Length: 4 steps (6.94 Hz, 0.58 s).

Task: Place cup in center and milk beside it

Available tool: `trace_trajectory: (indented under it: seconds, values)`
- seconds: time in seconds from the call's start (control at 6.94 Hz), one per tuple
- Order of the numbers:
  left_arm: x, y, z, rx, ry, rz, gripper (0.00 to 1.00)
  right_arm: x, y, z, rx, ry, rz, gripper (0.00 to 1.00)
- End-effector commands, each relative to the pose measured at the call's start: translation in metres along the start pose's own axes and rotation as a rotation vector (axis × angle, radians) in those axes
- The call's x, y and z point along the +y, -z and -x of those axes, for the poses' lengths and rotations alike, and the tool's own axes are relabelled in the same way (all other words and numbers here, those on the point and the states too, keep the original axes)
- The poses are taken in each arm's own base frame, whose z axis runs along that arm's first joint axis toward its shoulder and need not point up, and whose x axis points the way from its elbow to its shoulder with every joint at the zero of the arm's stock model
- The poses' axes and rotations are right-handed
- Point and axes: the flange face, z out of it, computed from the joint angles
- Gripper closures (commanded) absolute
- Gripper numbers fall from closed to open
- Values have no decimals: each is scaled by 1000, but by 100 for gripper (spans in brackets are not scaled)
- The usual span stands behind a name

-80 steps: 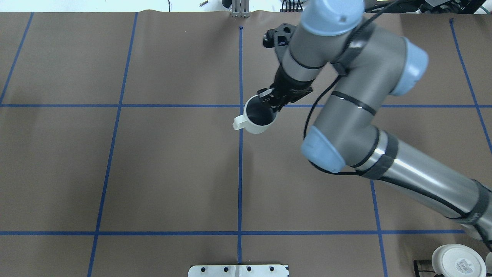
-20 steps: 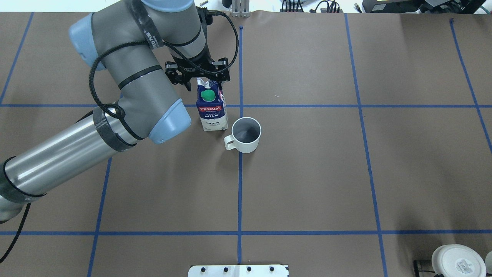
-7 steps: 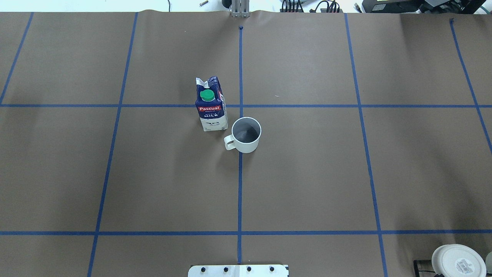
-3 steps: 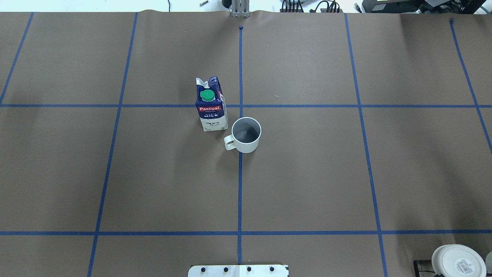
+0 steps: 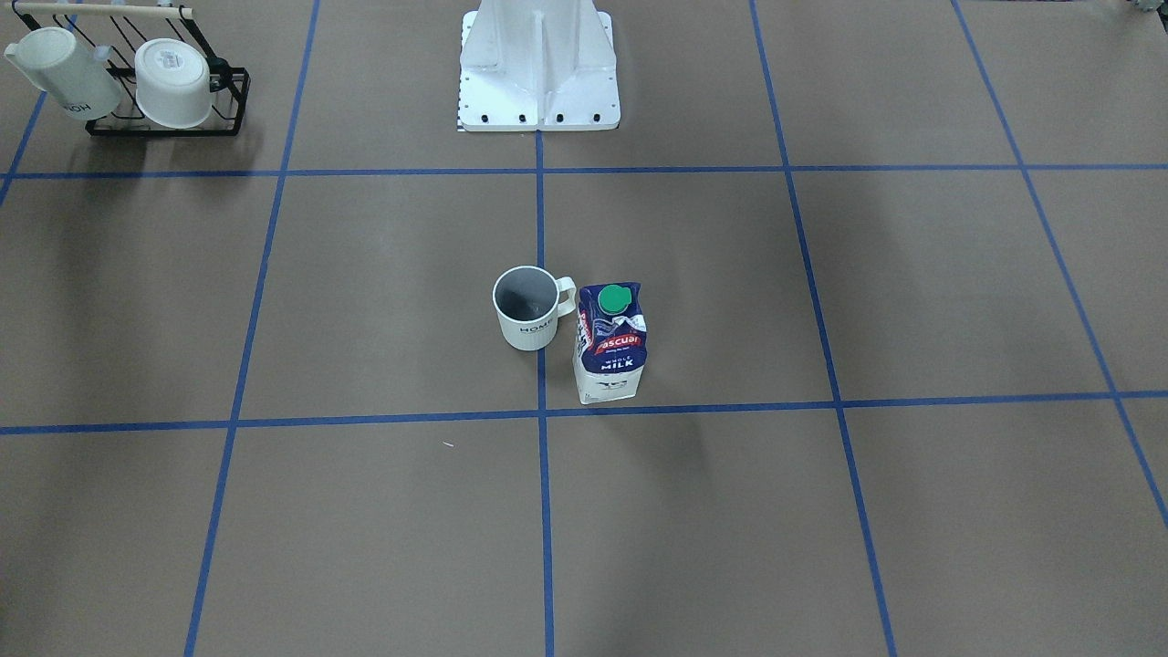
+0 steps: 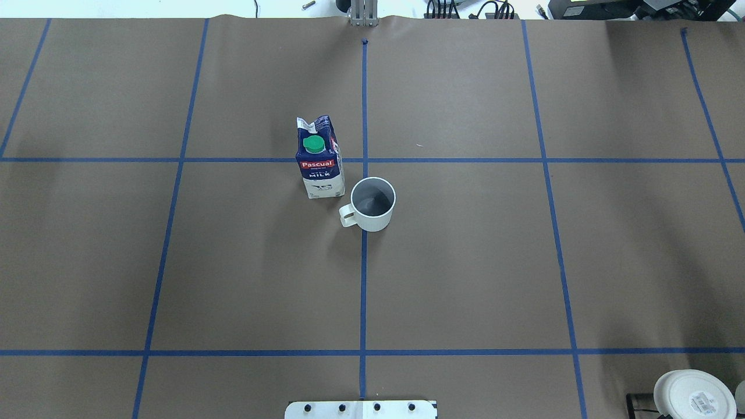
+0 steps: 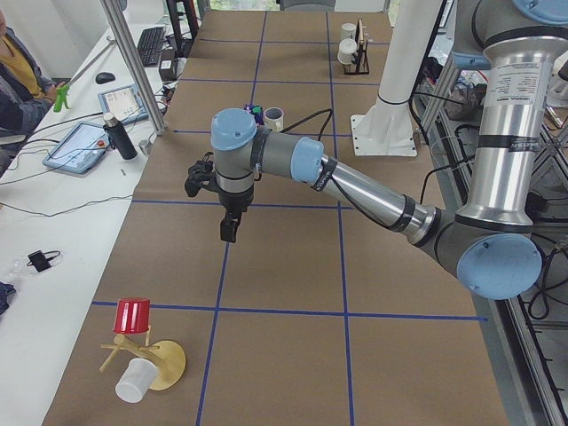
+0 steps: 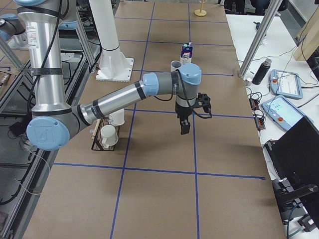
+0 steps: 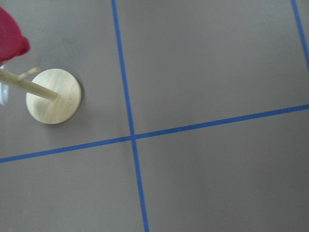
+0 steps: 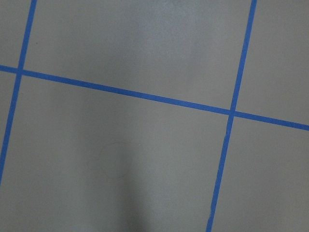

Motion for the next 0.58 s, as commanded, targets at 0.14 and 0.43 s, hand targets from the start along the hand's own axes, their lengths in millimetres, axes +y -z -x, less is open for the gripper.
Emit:
trace_trajectory:
  seconds: [0.14, 0.43]
  values:
    - [-10, -11, 3, 4, -37, -22, 1, -3, 4, 2, 0, 18, -18, 0]
    - [-8, -13, 5, 9, -36, -28, 1, -6, 8, 7, -1, 21, -28, 0]
